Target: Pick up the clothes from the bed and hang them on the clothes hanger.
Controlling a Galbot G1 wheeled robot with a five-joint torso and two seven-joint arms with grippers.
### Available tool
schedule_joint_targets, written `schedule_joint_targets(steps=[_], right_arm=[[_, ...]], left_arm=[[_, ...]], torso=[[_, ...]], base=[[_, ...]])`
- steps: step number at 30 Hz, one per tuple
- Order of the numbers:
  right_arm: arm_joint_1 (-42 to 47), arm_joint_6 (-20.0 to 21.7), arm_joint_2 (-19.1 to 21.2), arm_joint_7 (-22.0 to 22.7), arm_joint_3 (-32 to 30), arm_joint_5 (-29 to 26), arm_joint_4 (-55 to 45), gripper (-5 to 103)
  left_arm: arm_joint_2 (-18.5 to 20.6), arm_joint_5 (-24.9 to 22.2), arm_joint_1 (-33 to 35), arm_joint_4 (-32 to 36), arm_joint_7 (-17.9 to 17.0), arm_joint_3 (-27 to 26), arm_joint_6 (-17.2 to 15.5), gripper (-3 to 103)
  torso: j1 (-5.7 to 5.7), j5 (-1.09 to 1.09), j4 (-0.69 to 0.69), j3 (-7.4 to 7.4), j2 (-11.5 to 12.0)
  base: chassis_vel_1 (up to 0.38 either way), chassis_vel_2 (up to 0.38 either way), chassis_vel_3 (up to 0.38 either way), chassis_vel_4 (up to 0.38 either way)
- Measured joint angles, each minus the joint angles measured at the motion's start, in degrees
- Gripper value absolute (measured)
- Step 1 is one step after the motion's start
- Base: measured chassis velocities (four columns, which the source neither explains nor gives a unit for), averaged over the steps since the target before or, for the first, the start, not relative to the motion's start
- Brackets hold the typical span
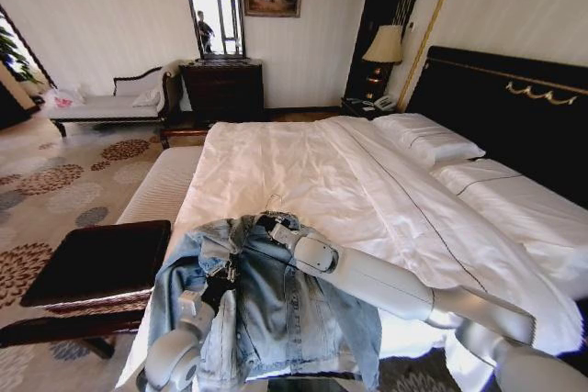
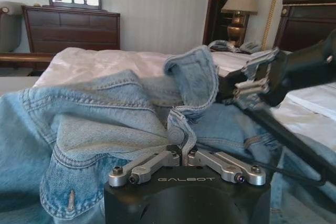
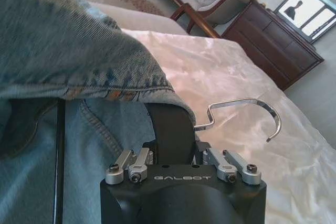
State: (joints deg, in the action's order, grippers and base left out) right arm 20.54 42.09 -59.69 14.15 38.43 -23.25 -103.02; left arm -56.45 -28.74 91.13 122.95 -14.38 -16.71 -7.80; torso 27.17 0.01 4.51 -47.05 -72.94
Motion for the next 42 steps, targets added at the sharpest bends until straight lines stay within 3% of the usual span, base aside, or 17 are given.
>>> schedule_joint_targets(steps=[16, 25, 30, 33, 34, 36, 37, 38, 40, 42], right_arm=[[1.9, -5.0, -1.5, 6.9, -0.4, -0.8, -2.3, 35], [3.7, -10.1, -1.1, 9.6, -0.6, 4.3, -3.3, 35], [4.8, -13.9, -2.1, 10.7, -0.8, 9.5, -2.2, 35], [5.8, -17.8, -2.8, 10.4, -1.3, 16.3, -1.2, 35], [5.8, -17.8, -2.8, 10.4, -1.3, 16.3, -1.2, 35], [6.2, -19.9, -2.4, 9.2, -1.3, 19.6, -0.7, 35], [6.3, -21.0, -2.0, 8.6, -1.4, 20.9, -0.3, 35], [6.4, -22.6, -1.4, 7.9, -1.5, 22.5, 0.5, 33], [6.4, -23.1, -1.1, 7.7, -1.6, 23.0, 0.8, 33], [6.5, -25.0, -0.2, 7.1, -1.9, 24.6, 1.7, 33]], left_arm=[[-4.0, 3.0, 2.4, -2.3, 1.4, 0.2, 1.3, 1], [-4.6, 2.7, 3.0, -3.0, 1.3, -0.8, 1.2, -1], [-5.4, 3.3, 5.3, -1.2, 1.4, -0.9, 1.2, 14], [-5.9, 3.8, 7.0, 0.1, 1.4, -1.7, 1.2, 29], [-5.9, 3.8, 7.0, 0.1, 1.4, -1.7, 1.2, 29], [-5.9, 3.8, 8.1, 1.5, 1.3, -2.6, 1.4, 41], [-5.8, 3.8, 8.9, 2.5, 1.3, -3.1, 1.5, 41], [-5.6, 3.8, 10.2, 4.1, 1.2, -4.0, 1.8, 51], [-5.5, 3.9, 10.7, 4.6, 1.3, -4.4, 2.0, 51], [-5.4, 4.2, 13.6, 7.7, 1.5, -6.1, 2.7, 62]], torso=[[0.00, -0.01, -0.01, 0.00, 0.0], [0.00, -0.01, 0.02, 0.00, 0.0], [0.00, -0.01, 0.00, 0.00, 0.0], [0.00, -0.01, -0.01, 0.00, 0.0], [0.00, -0.01, -0.01, 0.00, 0.0], [0.00, -0.01, 0.00, 0.00, 0.0], [0.00, -0.01, 0.00, 0.00, 0.0], [0.00, -0.01, 0.00, 0.00, 0.0], [0.00, -0.01, 0.00, 0.00, 0.0], [0.00, -0.01, 0.00, 0.00, 0.0]], base=[[0.000, 0.000, 0.000, 0.000], [0.000, 0.000, 0.000, 0.000], [0.000, 0.000, 0.000, 0.000], [0.000, 0.000, 0.000, 0.000], [0.000, 0.000, 0.000, 0.000], [0.000, 0.000, 0.000, 0.000], [0.000, 0.000, 0.000, 0.000], [0.000, 0.000, 0.000, 0.000], [0.000, 0.000, 0.000, 0.000], [0.000, 0.000, 0.000, 0.000]])
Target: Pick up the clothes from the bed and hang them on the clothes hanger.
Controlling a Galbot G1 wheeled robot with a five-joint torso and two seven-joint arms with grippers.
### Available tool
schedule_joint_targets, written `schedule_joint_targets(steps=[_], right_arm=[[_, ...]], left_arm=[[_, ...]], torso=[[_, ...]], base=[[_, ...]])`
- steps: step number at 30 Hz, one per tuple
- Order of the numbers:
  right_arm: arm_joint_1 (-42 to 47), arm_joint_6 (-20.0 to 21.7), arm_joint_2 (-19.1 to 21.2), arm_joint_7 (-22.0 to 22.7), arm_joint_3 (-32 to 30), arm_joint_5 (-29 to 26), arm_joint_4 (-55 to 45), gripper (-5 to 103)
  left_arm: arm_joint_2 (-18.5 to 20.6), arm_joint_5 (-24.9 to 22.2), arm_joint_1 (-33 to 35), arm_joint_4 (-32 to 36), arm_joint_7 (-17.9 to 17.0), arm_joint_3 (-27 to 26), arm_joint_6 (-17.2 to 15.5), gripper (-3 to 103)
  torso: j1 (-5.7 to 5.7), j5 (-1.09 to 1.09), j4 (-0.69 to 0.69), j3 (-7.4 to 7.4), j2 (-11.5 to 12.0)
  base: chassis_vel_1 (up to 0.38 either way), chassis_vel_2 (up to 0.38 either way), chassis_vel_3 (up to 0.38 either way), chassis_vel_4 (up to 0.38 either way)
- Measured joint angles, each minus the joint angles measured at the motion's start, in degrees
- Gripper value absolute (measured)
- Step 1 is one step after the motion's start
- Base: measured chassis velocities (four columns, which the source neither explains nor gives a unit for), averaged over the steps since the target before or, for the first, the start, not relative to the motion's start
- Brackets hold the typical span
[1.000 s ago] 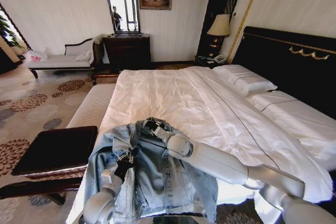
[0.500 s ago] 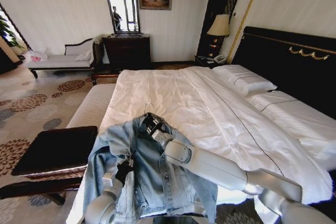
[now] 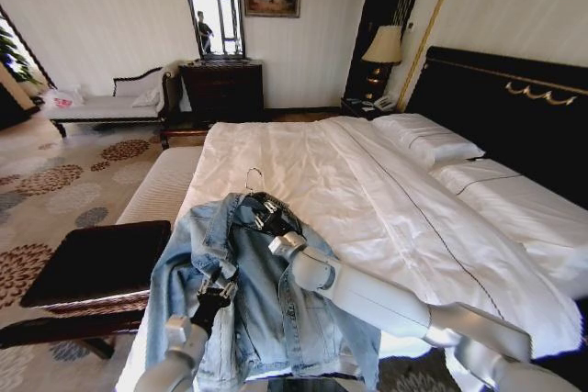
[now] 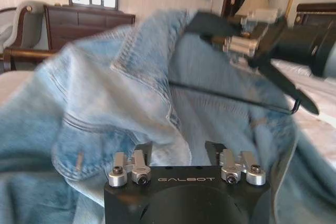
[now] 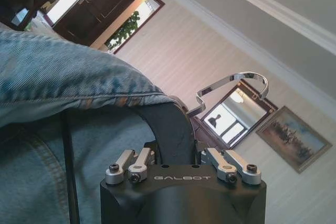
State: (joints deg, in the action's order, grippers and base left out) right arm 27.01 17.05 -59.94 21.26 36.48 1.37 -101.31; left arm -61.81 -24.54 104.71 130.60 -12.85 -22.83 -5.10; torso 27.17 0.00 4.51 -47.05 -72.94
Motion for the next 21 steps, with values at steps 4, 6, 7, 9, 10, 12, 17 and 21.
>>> schedule_joint_targets(steps=[4, 6, 7, 9, 10, 12, 17, 21], right_arm=[[0.5, -1.8, 1.0, -0.5, -0.7, 0.9, 0.4, 33], [1.3, -1.9, 1.7, -0.5, -1.4, 0.5, 0.4, 33], [1.3, -1.9, 1.7, -0.5, -1.4, 0.5, 0.4, 33], [1.8, -1.8, 2.2, -1.2, -1.6, -0.3, 0.3, 32], [1.9, -1.7, 2.4, -1.8, -1.6, -0.4, 0.3, 32], [2.0, -1.8, 2.4, -2.2, -1.4, -0.2, 0.5, 32], [2.1, -3.1, 1.9, -2.7, -1.0, 1.6, 2.0, 31], [1.7, -3.9, 2.0, -3.2, -0.6, 1.9, 2.2, 31]], left_arm=[[0.0, 0.1, 3.7, 3.9, 0.4, -2.4, 0.9, 73], [-0.1, -0.6, 5.7, 6.3, 0.5, -4.6, 1.4, 84], [-0.1, -0.6, 5.7, 6.3, 0.5, -4.6, 1.4, 84], [-0.4, -1.9, 6.4, 7.5, 0.3, -7.0, 1.5, 94], [-0.5, -2.8, 6.4, 7.8, -0.1, -8.2, 1.6, 98], [-0.5, -3.6, 6.2, 8.0, -0.5, -9.1, 1.6, 98], [-0.5, -8.2, 4.5, 8.4, -2.5, -13.3, 0.4, 100], [0.5, -19.2, 1.8, 7.1, -4.6, -22.4, -2.3, 100]], torso=[[0.00, 0.00, -0.02, 0.00, 0.0], [0.00, -0.01, 0.00, 0.00, 0.0], [0.00, -0.01, 0.00, 0.00, 0.0], [-0.01, -0.01, 0.00, 0.00, 0.0], [0.00, -0.01, 0.00, 0.00, 0.0], [0.00, 0.00, 0.00, 0.00, 0.0], [0.00, 0.01, 0.00, -0.01, 0.0], [0.00, 0.01, 0.00, 0.00, 0.0]], base=[[0.000, 0.000, 0.000, 0.000], [0.000, 0.000, 0.000, 0.000], [0.000, 0.000, 0.000, 0.000], [0.000, 0.000, 0.000, 0.000], [0.000, 0.000, 0.000, 0.000], [0.000, 0.000, 0.000, 0.000], [0.000, 0.000, 0.000, 0.000], [0.000, 0.000, 0.000, 0.000]])
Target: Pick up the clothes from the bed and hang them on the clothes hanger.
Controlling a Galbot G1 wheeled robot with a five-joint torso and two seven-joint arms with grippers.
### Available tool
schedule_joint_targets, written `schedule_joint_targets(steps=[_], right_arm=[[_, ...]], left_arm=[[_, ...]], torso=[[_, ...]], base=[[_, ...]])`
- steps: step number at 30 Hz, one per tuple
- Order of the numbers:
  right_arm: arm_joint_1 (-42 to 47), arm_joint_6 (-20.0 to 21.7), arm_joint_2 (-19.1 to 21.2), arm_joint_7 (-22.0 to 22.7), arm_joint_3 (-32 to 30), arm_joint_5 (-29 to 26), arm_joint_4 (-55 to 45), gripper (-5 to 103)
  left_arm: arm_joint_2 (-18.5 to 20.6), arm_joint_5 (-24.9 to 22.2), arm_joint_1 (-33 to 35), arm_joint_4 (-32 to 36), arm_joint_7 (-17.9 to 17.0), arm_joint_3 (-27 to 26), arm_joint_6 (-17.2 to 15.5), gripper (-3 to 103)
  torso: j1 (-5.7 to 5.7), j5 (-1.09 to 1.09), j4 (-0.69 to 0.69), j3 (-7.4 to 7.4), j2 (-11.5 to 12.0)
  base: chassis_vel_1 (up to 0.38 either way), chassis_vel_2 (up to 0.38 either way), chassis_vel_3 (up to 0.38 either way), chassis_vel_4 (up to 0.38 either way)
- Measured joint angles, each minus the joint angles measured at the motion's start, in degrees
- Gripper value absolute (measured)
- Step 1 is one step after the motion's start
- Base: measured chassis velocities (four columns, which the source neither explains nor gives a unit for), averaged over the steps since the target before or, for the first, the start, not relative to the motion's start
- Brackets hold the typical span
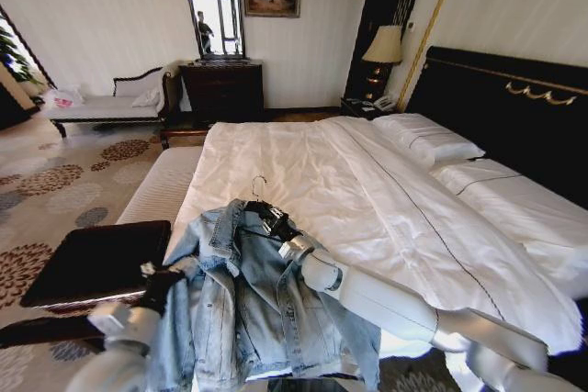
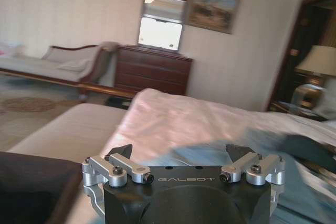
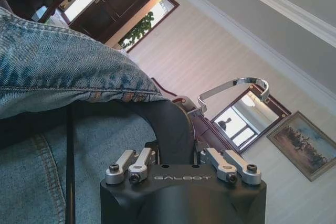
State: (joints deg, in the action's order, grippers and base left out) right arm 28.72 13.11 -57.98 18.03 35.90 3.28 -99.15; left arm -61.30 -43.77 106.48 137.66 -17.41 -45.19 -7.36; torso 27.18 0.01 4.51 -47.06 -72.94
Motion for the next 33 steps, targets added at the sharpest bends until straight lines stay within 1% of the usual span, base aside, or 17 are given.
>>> schedule_joint_targets(steps=[1, 2, 4, 5, 7, 8, 10, 11, 14, 16, 19, 21, 22, 23, 25, 28, 33], right_arm=[[0.0, 0.0, 0.0, 0.0, 0.0, 0.0, 0.0, 31], [0.0, 0.0, 0.0, 0.0, 0.0, -0.1, 0.0, 31], [0.2, -0.1, 0.0, 0.0, 0.0, 0.0, 0.1, 31], [0.2, -0.1, 0.0, 0.0, 0.0, 0.0, 0.1, 31], [0.5, -0.2, -0.1, 0.0, 0.0, 0.0, 0.3, 31], [0.7, -0.7, -0.3, 0.1, -0.1, 0.1, 0.6, 31], [0.6, -1.1, -0.5, 0.1, -0.2, 0.1, 0.8, 31], [0.6, -1.1, -0.5, 0.1, -0.2, 0.1, 0.8, 31], [0.2, -1.2, -0.2, 0.0, -0.4, -0.5, 0.4, 31], [0.1, -1.2, -0.1, 0.0, -0.5, -0.8, 0.2, 31], [-0.2, -1.2, 0.7, -0.2, -0.6, -1.9, -0.9, 31], [-0.2, -1.2, 0.7, -0.2, -0.6, -2.0, -1.0, 31], [-0.2, -1.2, 0.8, -0.2, -0.7, -2.1, -1.2, 31], [-0.2, -1.2, 0.9, -0.2, -0.8, -2.3, -1.5, 31], [-0.2, -1.2, 0.9, -0.2, -0.8, -2.3, -1.5, 31], [-0.2, -1.2, 1.1, -0.3, -0.8, -2.9, -2.4, 31], [-0.5, -1.3, 1.2, -0.6, -0.7, -3.0, -3.4, 31]], left_arm=[[0.0, 0.0, 0.0, 0.0, 0.0, 0.0, 0.0, 100], [0.5, -2.0, -0.3, -0.6, -0.2, -1.7, -0.6, 100], [1.4, -4.1, -0.8, -2.3, -0.3, -3.2, -1.2, 100], [1.4, -4.1, -0.8, -2.3, -0.3, -3.2, -1.2, 100], [1.6, -3.6, -1.6, -3.2, -0.1, -2.0, -1.4, 100], [1.6, -2.4, -2.8, -3.6, 0.3, 1.0, -1.7, 100], [1.3, -1.5, -4.3, -4.1, 0.7, 4.3, -2.2, 100], [1.3, -1.5, -4.3, -4.1, 0.7, 4.3, -2.2, 100], [1.1, -1.3, -6.6, -6.0, 2.0, 7.7, -3.3, 100], [1.3, -1.3, -6.9, -6.4, 2.5, 8.2, -3.4, 100], [3.1, -1.0, -8.0, -8.4, 4.9, 9.9, -3.5, 100], [3.5, -1.1, -8.4, -8.7, 5.2, 10.2, -3.5, 100], [4.0, -1.2, -9.0, -9.2, 5.8, 10.6, -3.5, 102], [4.8, -1.4, -9.9, -10.1, 6.8, 11.2, -3.2, 100], [5.0, -1.5, -10.1, -10.2, 7.0, 11.3, -3.2, 98], [6.7, -2.1, -11.7, -11.5, 9.8, 12.9, -2.5, 96], [6.5, -2.0, -13.0, -13.0, 10.9, 13.8, -1.8, 94]], torso=[[0.00, 0.00, 0.00, 0.00, 0.0], [0.00, 0.00, 0.00, 0.00, 0.0], [0.00, 0.00, -0.01, 0.00, 0.0], [0.00, 0.00, -0.01, 0.00, 0.0], [0.00, -0.01, -0.01, 0.00, 0.0], [0.00, 0.01, 0.00, 0.00, 0.0], [0.00, -0.01, 0.00, 0.00, 0.0], [0.00, -0.01, 0.00, 0.00, 0.0], [0.00, 0.00, 0.00, 0.00, 0.0], [0.00, 0.00, 0.00, 0.00, 0.0], [0.00, 0.00, -0.01, 0.00, 0.0], [0.00, 0.00, -0.01, 0.00, 0.0], [0.00, -0.01, -0.01, 0.00, 0.0], [0.00, 0.00, 0.00, 0.00, 0.0], [0.00, 0.00, 0.00, 0.00, 0.0], [0.00, -0.01, 0.00, 0.00, 0.0], [0.00, 0.00, 0.00, 0.01, 0.0]], base=[[0.000, 0.000, 0.000, 0.000], [0.000, 0.000, 0.000, 0.000], [0.000, 0.000, 0.000, 0.000], [0.000, 0.000, 0.000, 0.000], [0.000, 0.000, 0.000, 0.000], [0.000, 0.000, 0.000, 0.000], [0.000, 0.000, 0.000, 0.000], [0.000, 0.000, 0.000, 0.000], [0.000, 0.000, 0.000, 0.000], [0.000, 0.000, 0.000, 0.000], [0.000, 0.000, 0.000, 0.000], [0.000, 0.000, 0.000, 0.000], [0.000, 0.000, 0.000, 0.000], [0.000, 0.000, 0.000, 0.000], [0.000, 0.000, 0.000, 0.000], [0.000, 0.000, 0.000, 0.000], [0.000, 0.000, 0.000, 0.000]])
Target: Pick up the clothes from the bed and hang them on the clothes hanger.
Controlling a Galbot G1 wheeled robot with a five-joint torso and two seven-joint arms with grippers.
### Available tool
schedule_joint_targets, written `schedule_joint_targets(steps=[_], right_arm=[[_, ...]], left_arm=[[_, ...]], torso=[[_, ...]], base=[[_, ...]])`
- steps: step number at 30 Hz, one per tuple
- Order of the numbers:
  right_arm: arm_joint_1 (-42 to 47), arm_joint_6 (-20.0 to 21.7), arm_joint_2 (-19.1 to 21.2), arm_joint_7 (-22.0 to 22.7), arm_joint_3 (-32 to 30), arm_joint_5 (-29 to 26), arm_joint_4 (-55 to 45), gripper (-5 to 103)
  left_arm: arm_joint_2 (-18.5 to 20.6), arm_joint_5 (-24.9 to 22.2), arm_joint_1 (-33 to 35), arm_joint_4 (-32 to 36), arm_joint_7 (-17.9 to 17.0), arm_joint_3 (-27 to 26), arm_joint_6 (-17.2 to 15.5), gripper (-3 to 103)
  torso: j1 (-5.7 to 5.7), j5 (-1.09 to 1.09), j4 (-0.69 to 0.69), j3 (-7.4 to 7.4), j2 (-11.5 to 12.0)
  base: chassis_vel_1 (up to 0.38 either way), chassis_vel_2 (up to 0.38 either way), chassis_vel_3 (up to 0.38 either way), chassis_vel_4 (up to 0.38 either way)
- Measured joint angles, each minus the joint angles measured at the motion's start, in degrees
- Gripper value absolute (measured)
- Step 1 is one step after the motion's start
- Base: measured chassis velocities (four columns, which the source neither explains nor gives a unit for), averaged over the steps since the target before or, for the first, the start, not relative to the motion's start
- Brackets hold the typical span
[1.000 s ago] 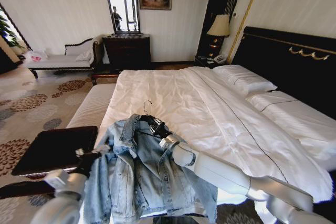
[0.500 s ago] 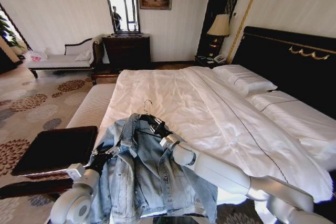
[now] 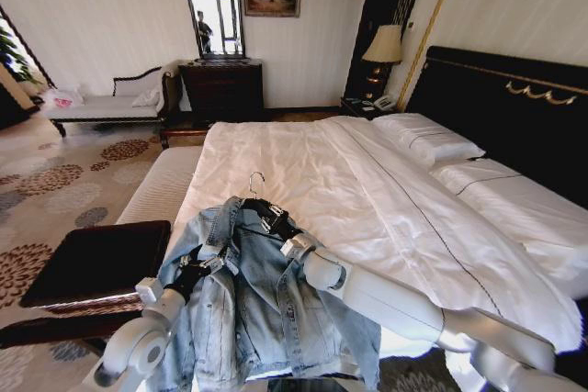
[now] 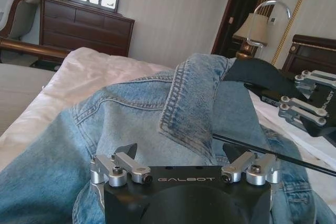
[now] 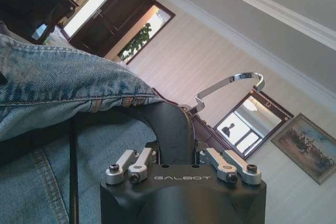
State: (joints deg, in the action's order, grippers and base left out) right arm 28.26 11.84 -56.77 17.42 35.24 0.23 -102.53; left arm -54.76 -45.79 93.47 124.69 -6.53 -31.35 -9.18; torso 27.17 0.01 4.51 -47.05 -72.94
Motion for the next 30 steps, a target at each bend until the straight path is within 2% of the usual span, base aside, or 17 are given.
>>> schedule_joint_targets(steps=[2, 4, 6, 7, 8, 9, 11, 13, 16, 17, 20, 22, 25, 27, 28, 30], right_arm=[[-0.1, 0.0, 0.0, 0.0, 0.1, -0.1, -0.2, 31], [-0.1, 0.0, 0.2, -0.1, 0.3, -0.3, -0.7, 31], [-0.2, 0.0, 0.2, -0.1, 0.3, -0.3, -0.8, 31], [-0.2, 0.0, 0.3, -0.1, 0.4, -0.3, -0.9, 31], [-0.2, 0.0, 0.4, -0.1, 0.5, -0.3, -0.9, 31], [-0.2, 0.0, 0.4, -0.1, 0.5, -0.3, -0.9, 31], [-0.2, 0.0, 0.4, -0.1, 0.5, -0.3, -0.9, 31], [-0.2, 0.0, 0.3, -0.1, 0.6, -0.3, -0.9, 31], [-0.2, 0.2, 0.1, -0.1, 1.0, -0.4, -1.0, 31], [-0.2, 0.2, 0.1, -0.1, 1.0, -0.4, -1.0, 31], [-0.3, 0.3, 0.0, 0.0, 1.2, -0.4, -1.0, 31], [-0.3, 0.3, -0.1, 0.0, 1.2, -0.4, -0.9, 31], [-0.1, 0.4, -0.1, 0.2, 1.1, -0.1, -0.4, 30], [0.0, 0.4, -0.1, 0.2, 1.1, 0.0, -0.1, 30], [0.1, 0.4, -0.2, 0.3, 0.9, 0.3, 0.3, 30], [0.3, 0.4, -0.4, 0.4, 0.7, 1.2, 1.1, 30]], left_arm=[[-0.2, 0.0, -0.2, -0.3, 0.1, 0.0, 0.1, 93], [-0.5, 0.5, -0.9, -1.3, 0.5, 0.4, 0.3, 84], [-0.5, 0.6, -1.1, -1.4, 0.6, 0.6, 0.4, 84], [-0.6, 0.7, -1.5, -1.7, 0.6, 0.8, 0.5, 78], [-0.8, 0.7, -2.2, -2.0, 0.6, 1.1, 0.5, 68], [-0.8, 0.7, -2.5, -2.1, 0.6, 1.2, 0.5, 68], [-1.0, 0.8, -3.3, -2.6, 0.6, 1.7, 0.5, 56], [-1.0, 0.8, -3.4, -2.6, 0.6, 1.8, 0.5, 56], [-1.2, 0.9, -4.6, -3.1, 0.4, 2.6, 0.5, 41], [-1.2, 0.9, -4.6, -3.1, 0.4, 2.6, 0.5, 41], [-1.2, 1.0, -5.0, -3.1, 0.3, 3.1, 0.6, 24], [-1.2, 1.0, -5.0, -3.0, 0.3, 3.1, 0.6, 24], [-1.2, 0.9, -4.4, -0.7, 0.6, 3.1, 0.7, 8], [-1.1, 0.8, -4.1, 0.1, 0.8, 3.0, 0.7, 8], [-1.1, 0.5, -3.5, 1.7, 1.0, 3.0, 0.7, 1], [-1.0, 0.1, -2.8, 4.0, 1.1, 2.9, 0.7, 1]], torso=[[0.00, 0.00, 0.00, 0.00, 0.0], [0.00, 0.00, -0.02, 0.00, 0.0], [0.00, 0.00, -0.01, 0.00, 0.0], [0.00, 0.00, 0.00, 0.00, 0.0], [0.00, 0.00, 0.00, 0.00, 0.0], [0.00, 0.00, 0.00, 0.00, 0.0], [0.00, 0.00, 0.00, 0.00, 0.0], [0.00, 0.00, 0.00, 0.00, 0.0], [0.00, 0.00, 0.00, 0.00, 0.0], [0.00, 0.00, 0.00, 0.00, 0.0], [0.00, 0.00, 0.00, 0.00, 0.0], [0.00, 0.00, 0.00, 0.00, 0.0], [0.00, 0.00, -0.01, 0.00, 0.0], [0.00, -0.01, -0.01, 0.00, 0.0], [0.00, -0.01, 0.00, 0.00, 0.0], [0.00, -0.01, 0.00, 0.00, 0.0]], base=[[0.000, 0.000, 0.000, 0.000], [0.000, 0.000, 0.000, 0.000], [0.000, 0.000, 0.000, 0.000], [0.000, 0.000, 0.000, 0.000], [0.000, 0.000, 0.000, 0.000], [0.000, 0.000, 0.000, 0.000], [0.000, 0.000, 0.000, 0.000], [0.000, 0.000, 0.000, 0.000], [0.000, 0.000, 0.000, 0.000], [0.000, 0.000, 0.000, 0.000], [0.000, 0.000, 0.000, 0.000], [0.000, 0.000, 0.000, 0.000], [0.000, 0.000, 0.000, 0.000], [0.000, 0.000, 0.000, 0.000], [0.000, 0.000, 0.000, 0.000], [0.000, 0.000, 0.000, 0.000]])
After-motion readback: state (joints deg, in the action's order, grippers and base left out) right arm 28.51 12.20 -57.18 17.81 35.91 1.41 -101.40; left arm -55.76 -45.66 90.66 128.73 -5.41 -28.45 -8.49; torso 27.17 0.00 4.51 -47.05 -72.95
